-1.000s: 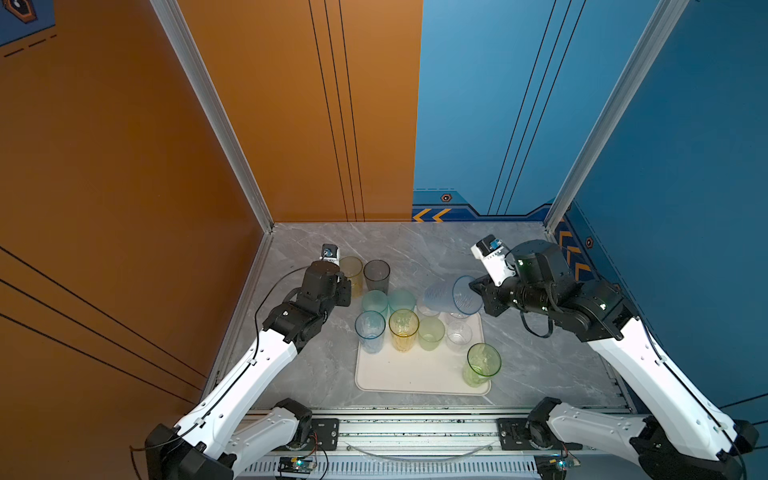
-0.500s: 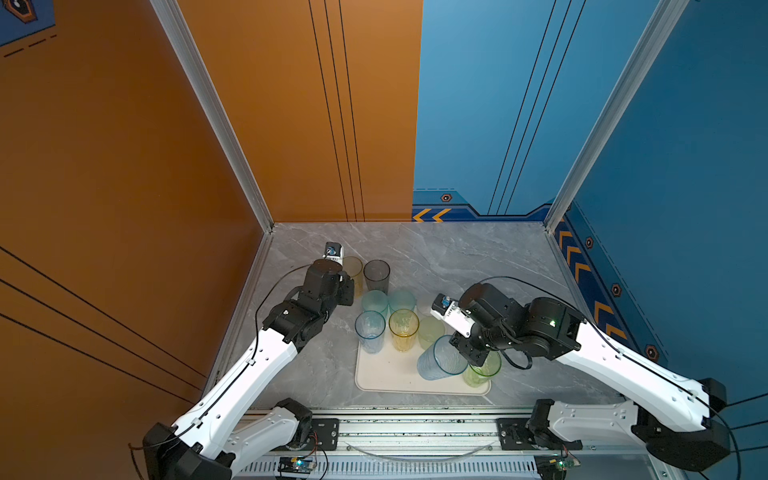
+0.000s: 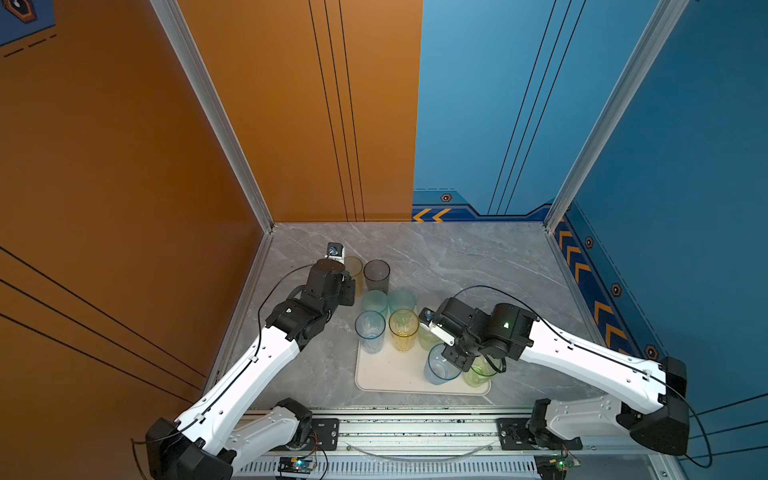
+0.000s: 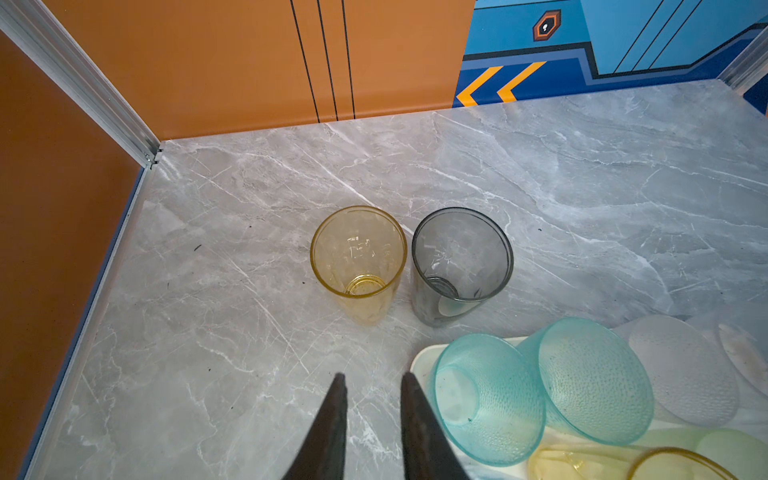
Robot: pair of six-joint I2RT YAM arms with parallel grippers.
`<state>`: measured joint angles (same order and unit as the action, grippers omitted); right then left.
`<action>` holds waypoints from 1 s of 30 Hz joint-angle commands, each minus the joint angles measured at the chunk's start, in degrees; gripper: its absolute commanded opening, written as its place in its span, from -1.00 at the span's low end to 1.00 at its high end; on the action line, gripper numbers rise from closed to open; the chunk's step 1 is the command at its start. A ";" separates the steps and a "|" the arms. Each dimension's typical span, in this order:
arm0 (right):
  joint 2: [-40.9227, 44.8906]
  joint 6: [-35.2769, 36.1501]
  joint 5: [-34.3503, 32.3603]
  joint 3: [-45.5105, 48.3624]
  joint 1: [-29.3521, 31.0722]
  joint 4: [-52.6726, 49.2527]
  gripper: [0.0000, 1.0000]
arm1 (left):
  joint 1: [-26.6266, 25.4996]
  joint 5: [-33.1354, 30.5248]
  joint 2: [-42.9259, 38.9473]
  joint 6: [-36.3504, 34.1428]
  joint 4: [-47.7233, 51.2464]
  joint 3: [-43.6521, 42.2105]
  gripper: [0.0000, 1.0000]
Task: Place the glasses into the tray
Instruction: 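Lower the blue glass into the tray corner beside the pale green glass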
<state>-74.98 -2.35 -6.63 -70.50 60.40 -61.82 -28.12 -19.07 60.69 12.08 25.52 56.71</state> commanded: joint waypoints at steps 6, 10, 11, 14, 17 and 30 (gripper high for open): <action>-2.36 0.81 -0.46 2.45 -2.66 2.79 -0.99 | -0.88 -1.16 0.62 0.00 1.11 1.92 -0.50; -2.67 1.25 0.19 3.09 -4.27 3.19 -1.00 | -0.88 -1.21 1.17 -0.10 1.11 1.92 -0.50; -2.72 1.40 0.24 3.23 -4.48 3.20 -1.00 | -0.86 -1.18 1.25 -0.12 1.11 1.92 -0.49; -2.89 1.78 0.61 3.46 -5.04 3.16 -1.00 | -0.97 -1.19 1.84 -0.10 1.13 1.92 -0.49; -3.13 2.24 1.32 3.67 -5.64 3.20 -1.00 | -1.02 -1.18 2.49 -0.12 1.11 3.76 -0.49; -3.59 3.58 3.66 5.23 -7.60 3.20 -1.00 | -2.01 -1.76 4.78 -0.30 1.11 5.25 -0.49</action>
<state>-78.46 0.23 -4.16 -65.76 53.36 -58.92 -29.45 -19.53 65.14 12.05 25.98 59.83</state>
